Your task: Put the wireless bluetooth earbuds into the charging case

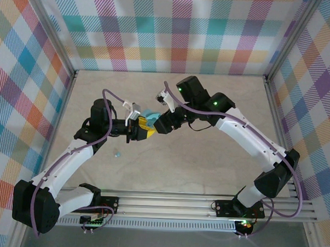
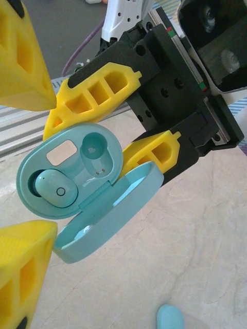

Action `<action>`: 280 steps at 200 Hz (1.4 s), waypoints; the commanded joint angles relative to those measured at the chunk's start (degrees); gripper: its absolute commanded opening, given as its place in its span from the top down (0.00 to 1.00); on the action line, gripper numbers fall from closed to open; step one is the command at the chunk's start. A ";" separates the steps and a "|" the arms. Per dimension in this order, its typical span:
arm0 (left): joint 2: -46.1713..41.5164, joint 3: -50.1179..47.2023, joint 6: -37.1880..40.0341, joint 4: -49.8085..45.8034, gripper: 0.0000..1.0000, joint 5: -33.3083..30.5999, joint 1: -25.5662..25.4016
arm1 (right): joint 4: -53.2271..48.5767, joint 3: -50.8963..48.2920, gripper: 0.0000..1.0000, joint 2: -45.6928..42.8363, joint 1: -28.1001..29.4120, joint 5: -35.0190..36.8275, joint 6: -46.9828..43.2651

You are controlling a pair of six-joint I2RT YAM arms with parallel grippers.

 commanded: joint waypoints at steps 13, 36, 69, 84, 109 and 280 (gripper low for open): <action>-1.24 0.76 1.24 1.58 1.00 1.65 -0.51 | 3.45 0.18 0.40 -5.10 -0.48 2.42 4.03; -0.57 0.92 -0.21 2.10 1.00 0.81 -0.42 | 7.61 -3.92 0.39 -8.56 -0.69 2.39 6.80; 0.30 1.21 -2.47 1.32 1.00 -1.42 -0.34 | 12.23 -9.74 0.38 -11.16 -3.41 2.85 11.70; 0.18 1.22 -3.09 -0.34 1.00 -2.98 -0.01 | 12.98 -11.34 0.38 -11.57 -4.83 3.43 14.50; -0.93 0.63 -3.71 -1.79 1.00 -3.09 0.54 | 15.19 -14.21 0.39 -12.06 -5.11 1.97 14.34; -6.01 -0.05 -4.65 -3.67 1.00 0.77 0.55 | 12.09 -7.29 0.32 -4.49 0.36 7.32 1.24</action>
